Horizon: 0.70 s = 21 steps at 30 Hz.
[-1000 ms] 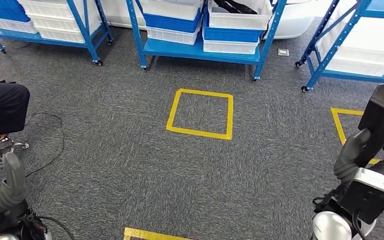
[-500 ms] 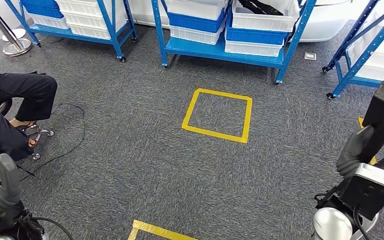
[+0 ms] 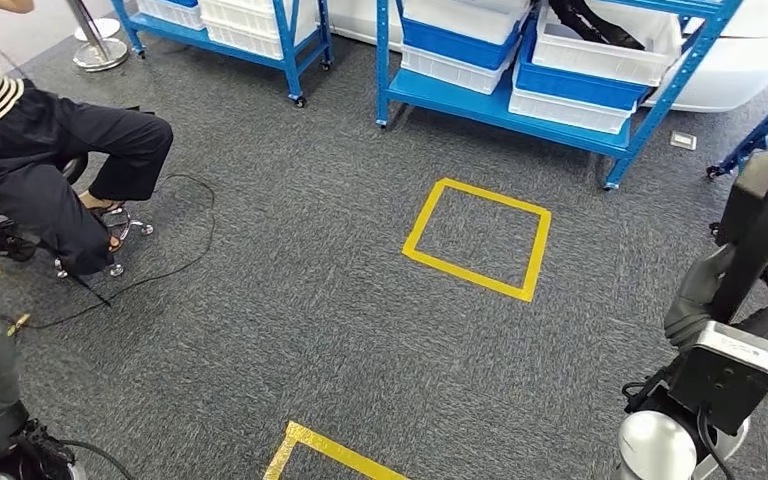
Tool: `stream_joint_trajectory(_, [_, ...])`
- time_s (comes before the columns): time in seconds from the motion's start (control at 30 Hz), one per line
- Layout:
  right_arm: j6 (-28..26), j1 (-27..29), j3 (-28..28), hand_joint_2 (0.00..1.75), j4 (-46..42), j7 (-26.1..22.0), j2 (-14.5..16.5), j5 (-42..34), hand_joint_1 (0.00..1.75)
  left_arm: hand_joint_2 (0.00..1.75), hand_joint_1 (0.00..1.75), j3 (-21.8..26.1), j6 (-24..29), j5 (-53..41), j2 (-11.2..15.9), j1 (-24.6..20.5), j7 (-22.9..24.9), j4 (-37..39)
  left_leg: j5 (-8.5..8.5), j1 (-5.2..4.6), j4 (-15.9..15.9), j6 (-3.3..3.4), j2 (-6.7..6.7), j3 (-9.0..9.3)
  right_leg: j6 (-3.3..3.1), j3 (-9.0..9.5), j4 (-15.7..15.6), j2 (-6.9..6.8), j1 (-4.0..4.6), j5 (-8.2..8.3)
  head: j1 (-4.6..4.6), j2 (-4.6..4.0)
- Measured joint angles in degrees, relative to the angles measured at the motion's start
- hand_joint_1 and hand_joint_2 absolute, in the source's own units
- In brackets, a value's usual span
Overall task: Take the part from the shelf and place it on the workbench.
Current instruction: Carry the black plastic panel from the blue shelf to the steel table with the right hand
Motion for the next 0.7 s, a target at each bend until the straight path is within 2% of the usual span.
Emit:
stream_joint_trajectory(0.03, [0.15, -0.01, 0.01, 1.75, 0.06, 0.03, -0.01, 0.0, 1.75, 1.75, 0.0, 0.01, 0.18, -0.03, -0.02, 0.05, 0.01, -0.09, 0.05, -0.03, 0.01, 0.12, -0.64, -0.08, -0.15, -1.99, 4.13, 0.7, 0.02, -1.64, 0.07, 0.0])
stream_joint_trajectory(0.07, [0.34, -0.03, 0.04, 1.75, 0.15, 0.07, -0.02, 0.0, 1.75, 1.75, 0.0, 0.03, 0.37, -0.07, -0.07, 0.22, 0.01, -0.18, 0.09, -0.08, 0.02, 0.17, -1.37, -0.14, -0.05, -3.52, 7.17, 0.99, 0.04, -2.56, 0.11, 0.0])
stream_joint_trajectory(0.1, [0.57, -0.08, 0.11, 1.75, 0.26, 0.1, -0.03, 0.01, 1.75, 1.75, 0.0, 0.06, 0.49, -0.11, -0.12, 0.41, 0.02, -0.31, 0.11, -0.11, 0.05, 0.19, -2.09, -0.18, 0.26, -4.13, 8.27, 1.11, 0.06, -2.56, 0.14, 0.0])
stream_joint_trajectory(0.13, [0.75, -0.2, 0.24, 1.75, 0.37, 0.12, -0.03, 0.02, 1.75, 1.75, 0.0, 0.08, 0.56, -0.17, -0.18, 0.59, 0.03, -0.44, 0.14, -0.13, 0.1, 0.17, -2.82, -0.18, 0.73, -3.51, 6.86, 1.21, 0.05, -1.55, 0.15, 0.0])
stream_joint_trajectory(0.17, [0.86, -0.4, 0.4, 1.75, 0.46, 0.14, -0.03, 0.03, 1.75, 1.75, 0.0, 0.1, 0.57, -0.23, -0.22, 0.75, 0.07, -0.57, 0.15, -0.13, 0.22, 0.11, -3.56, -0.16, 1.24, -1.88, 3.35, 1.53, -0.03, 0.16, 0.15, 0.0])
stream_joint_trajectory(0.2, [0.93, -0.65, 0.59, 1.75, 0.54, 0.18, -0.03, 0.03, 1.75, 1.75, 0.0, 0.12, 0.53, -0.27, -0.25, 0.84, 0.16, -0.68, 0.14, -0.15, 0.42, -0.02, -4.22, -0.26, 1.64, 0.05, -0.92, 2.55, -0.26, 1.88, 0.18, 0.0])
stream_joint_trajectory(0.23, [0.95, -0.87, 0.74, 1.75, 0.61, 0.2, -0.03, 0.04, 1.75, 1.75, 0.0, 0.14, 0.46, -0.3, -0.26, 0.88, 0.38, -0.74, 0.06, -0.23, 0.73, -0.24, -4.89, -0.45, 1.75, 1.59, -4.52, 3.4, -0.43, 3.28, 0.17, 0.0])
stream_joint_trajectory(0.27, [0.96, -0.99, 0.86, 1.75, 0.64, 0.23, -0.03, 0.04, 1.75, 1.75, 0.0, 0.15, 0.33, -0.24, -0.26, 0.9, 0.68, -0.75, 0.03, -0.28, 1.01, -0.51, -5.43, -0.7, 1.63, 2.6, -6.82, 4.04, -0.53, 4.11, 0.16, 0.0])
stream_joint_trajectory(0.3, [0.97, -1.03, 0.95, 1.75, 0.68, 0.27, -0.03, 0.04, 1.75, 1.75, 0.0, 0.19, 0.09, -0.14, -0.23, 0.91, 1.09, -0.73, 0.06, -0.29, 1.16, -0.86, -5.93, -0.99, 1.27, 2.91, -7.69, 4.35, -0.5, 4.39, 0.16, 0.0])
stream_joint_trajectory(0.37, [0.97, -1.03, 1.06, 1.75, 0.7, 0.27, -0.04, 0.04, 1.75, 1.75, 0.0, 0.5, -0.53, 0.24, -0.1, 0.87, 1.81, -0.55, 0.32, -0.15, 1.12, -1.52, -6.75, -1.41, 0.38, 3.0, -7.7, 3.3, -0.42, 4.69, 0.14, 0.0])
stream_joint_trajectory(0.4, [0.96, -1.07, 1.16, 1.75, 0.7, 0.23, -0.04, 0.04, 1.75, 1.75, 0.0, 0.71, -0.87, 0.4, 0.0, 0.75, 2.07, -0.35, 0.09, -0.15, 1.47, -1.82, -6.27, -1.68, -0.07, 3.01, -7.77, 2.82, -0.54, 4.85, 0.12, 0.0])
stream_joint_trajectory(0.43, [0.95, -1.07, 1.26, 1.75, 0.7, 0.19, -0.02, 0.03, 1.75, 1.75, 0.0, 0.9, -1.19, 0.52, 0.17, 0.45, 2.24, -0.07, -0.67, -0.16, 2.64, -2.11, -5.16, -2.27, -0.43, 3.07, -7.85, 2.29, -0.72, 4.97, -0.09, 0.0])
stream_joint_trajectory(0.5, [0.87, -1.03, 1.4, 1.75, 0.72, 0.08, -0.02, -0.04, 1.75, 1.75, 0.0, 0.98, -1.7, 0.62, 0.49, -0.67, 2.63, 1.03, -3.98, -0.09, 8.75, -2.73, -1.79, -5.17, -0.89, 3.11, -7.92, 1.14, -0.73, 5.0, -0.44, 0.0])
stream_joint_trajectory(0.53, [0.83, -1.0, 1.43, 1.75, 0.74, 0.06, -0.03, -0.09, 1.75, 1.75, 0.0, 0.93, -1.89, 0.65, 0.64, -1.24, 2.79, 1.7, -5.74, 0.08, 12.82, -3.03, -0.74, -7.17, -0.97, 3.09, -7.91, 0.52, -0.62, 4.95, -0.59, 0.0])
stream_joint_trajectory(0.57, [0.79, -1.0, 1.45, 1.75, 0.79, 0.04, -0.04, -0.14, 1.75, 1.75, 0.0, 0.87, -2.01, 0.66, 0.75, -1.69, 2.93, 2.39, -6.92, 0.25, 16.25, -3.24, -0.17, -8.89, -1.02, 3.07, -7.91, -0.11, -0.53, 4.91, -0.58, 0.0])
stream_joint_trajectory(0.6, [0.78, -1.01, 1.49, 1.75, 0.85, 0.03, -0.05, -0.21, 1.75, 1.75, 0.0, 0.78, -2.2, 0.59, 0.88, -2.05, 3.09, 3.01, -7.06, 0.39, 17.82, -3.36, 0.05, -9.71, -1.04, 3.07, -7.91, -0.71, -0.49, 4.87, -0.6, 0.0])
stream_joint_trajectory(0.63, [0.77, -1.04, 1.55, 1.75, 0.91, 0.02, -0.06, -0.32, 1.75, 1.75, 0.0, 0.52, -2.39, 0.42, 1.11, -2.56, 3.33, 3.69, -6.16, 0.51, 17.16, -3.41, 0.18, -9.42, -1.05, 3.12, -7.91, -1.32, -0.49, 4.83, -0.62, 0.0])
stream_joint_trajectory(0.67, [0.75, -1.16, 1.63, 1.75, 0.98, 0.01, -0.06, -0.44, 1.75, 1.75, 0.0, 0.01, -2.59, 0.15, 1.48, -3.31, 3.59, 4.49, -4.39, 0.57, 14.21, -3.37, 0.51, -7.93, -1.05, 3.2, -7.91, -1.9, -0.52, 4.77, -0.62, 0.0])
stream_joint_trajectory(0.7, [0.74, -1.36, 1.76, 1.75, 1.05, 0.01, -0.07, -0.55, 1.75, 1.75, 0.0, -0.85, -2.72, -0.2, 1.93, -4.37, 3.84, 5.47, -2.43, 0.58, 9.93, -3.23, 1.42, -5.67, -1.01, 3.32, -7.91, -2.46, -0.48, 4.69, -0.64, 0.0])
